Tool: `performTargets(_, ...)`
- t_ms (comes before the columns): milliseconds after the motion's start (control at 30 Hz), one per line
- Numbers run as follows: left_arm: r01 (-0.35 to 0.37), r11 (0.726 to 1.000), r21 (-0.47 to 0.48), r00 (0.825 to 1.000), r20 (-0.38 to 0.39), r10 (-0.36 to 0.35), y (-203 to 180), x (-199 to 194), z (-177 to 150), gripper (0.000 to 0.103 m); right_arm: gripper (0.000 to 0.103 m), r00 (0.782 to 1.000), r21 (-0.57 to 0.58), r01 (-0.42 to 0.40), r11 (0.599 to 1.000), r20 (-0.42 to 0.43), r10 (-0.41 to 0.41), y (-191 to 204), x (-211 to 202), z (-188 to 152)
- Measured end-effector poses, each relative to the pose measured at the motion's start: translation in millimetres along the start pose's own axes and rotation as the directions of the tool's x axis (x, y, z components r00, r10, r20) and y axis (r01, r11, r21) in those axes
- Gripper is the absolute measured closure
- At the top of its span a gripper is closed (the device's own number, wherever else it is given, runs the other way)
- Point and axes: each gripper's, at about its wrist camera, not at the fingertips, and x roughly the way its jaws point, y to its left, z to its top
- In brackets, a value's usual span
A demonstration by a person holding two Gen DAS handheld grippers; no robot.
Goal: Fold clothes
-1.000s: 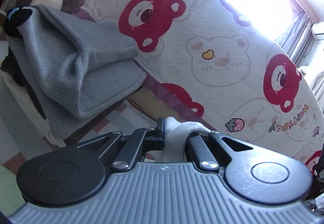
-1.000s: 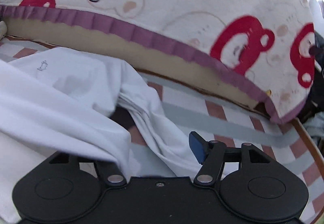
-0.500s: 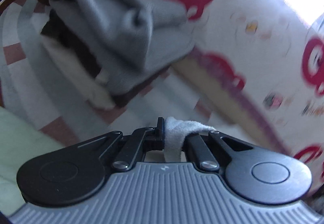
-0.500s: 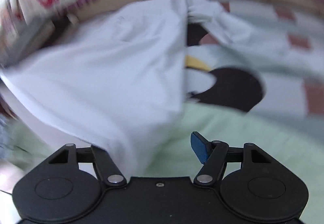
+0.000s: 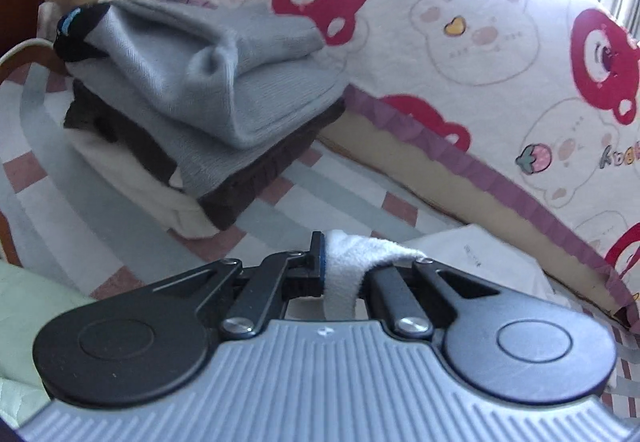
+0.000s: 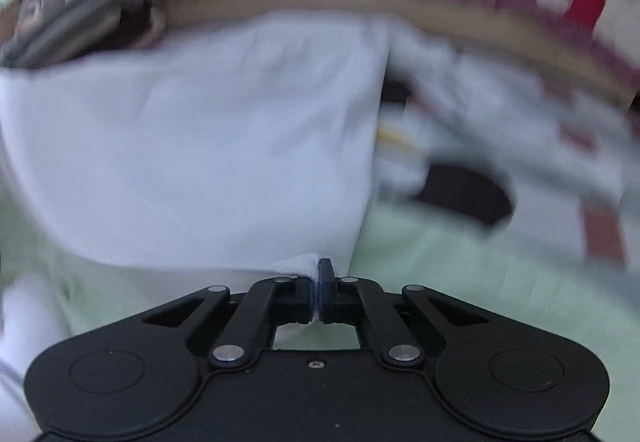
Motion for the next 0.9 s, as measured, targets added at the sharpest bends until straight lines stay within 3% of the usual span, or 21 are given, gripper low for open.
performTargets(67,0.016,0.999,0.052,0.999,0.039,-0.018,-4.0,-11.4,-0.8,0.101,0.101,0.989,0.072,0.011,0.997,0.144,-0.021,-16.2,-48.1,25.2)
performTargets(133,0.047,0.992,0.117,0.997,0.057,-0.054,-10.8,-23.3,-6.5,0.099,0.101,0.969,0.110,0.071,0.991,0.227,-0.095,-34.3,-82.9,37.4)
performTargets(267,0.162,0.980,0.113,0.986,-0.064,-0.156,-24.0,-20.7,-24.0,0.086,0.101,0.957,0.099,0.208,0.973,0.186,-0.223,-59.8,-84.0,25.2)
performTargets(367,0.132,0.971,0.199,0.983,-0.156,-0.102,-40.7,-13.8,-46.6,0.085,0.101,0.962,0.144,0.205,0.968,0.154,-0.227,-72.7,-70.1,6.5)
performTargets(433,0.077,0.953,0.293,0.982,-0.187,-0.021,-50.4,-10.7,-63.3,0.086,0.101,0.970,0.181,0.180,0.967,0.130,-0.205,-82.3,-60.1,-3.6)
performTargets(500,0.037,0.940,0.340,0.981,-0.191,0.031,-54.4,-12.8,-74.2,0.100,0.101,0.978,0.207,0.158,0.966,0.104,-0.182,-89.4,-47.6,-12.0)
performTargets(600,0.007,0.931,0.366,0.986,-0.159,0.055,-55.6,-24.1,-77.6,0.101,0.101,0.991,0.214,0.111,0.971,0.056,-0.126,-94.3,-24.9,-17.6)
performTargets(733,-0.013,0.872,0.489,0.988,-0.129,0.086,-76.4,-2.5,-63.3,0.101,0.101,0.999,0.175,0.042,0.984,-0.022,-0.038,-91.4,24.2,0.6)
performTargets(800,-0.017,0.797,0.604,0.986,-0.123,0.114,-99.8,37.4,-39.2,0.101,0.101,0.999,0.159,0.020,0.987,-0.034,-0.015,-91.2,47.0,29.3)
performTargets(867,-0.047,0.738,0.674,0.988,-0.078,0.134,-129.3,73.1,8.2,0.101,0.102,0.999,0.155,0.020,0.988,0.038,-0.026,-95.8,53.3,90.5)
performTargets(900,-0.087,0.736,0.672,0.991,-0.017,0.132,-147.0,76.1,46.0,0.101,0.102,0.989,0.147,0.023,0.989,0.139,-0.044,-95.2,30.9,128.1)
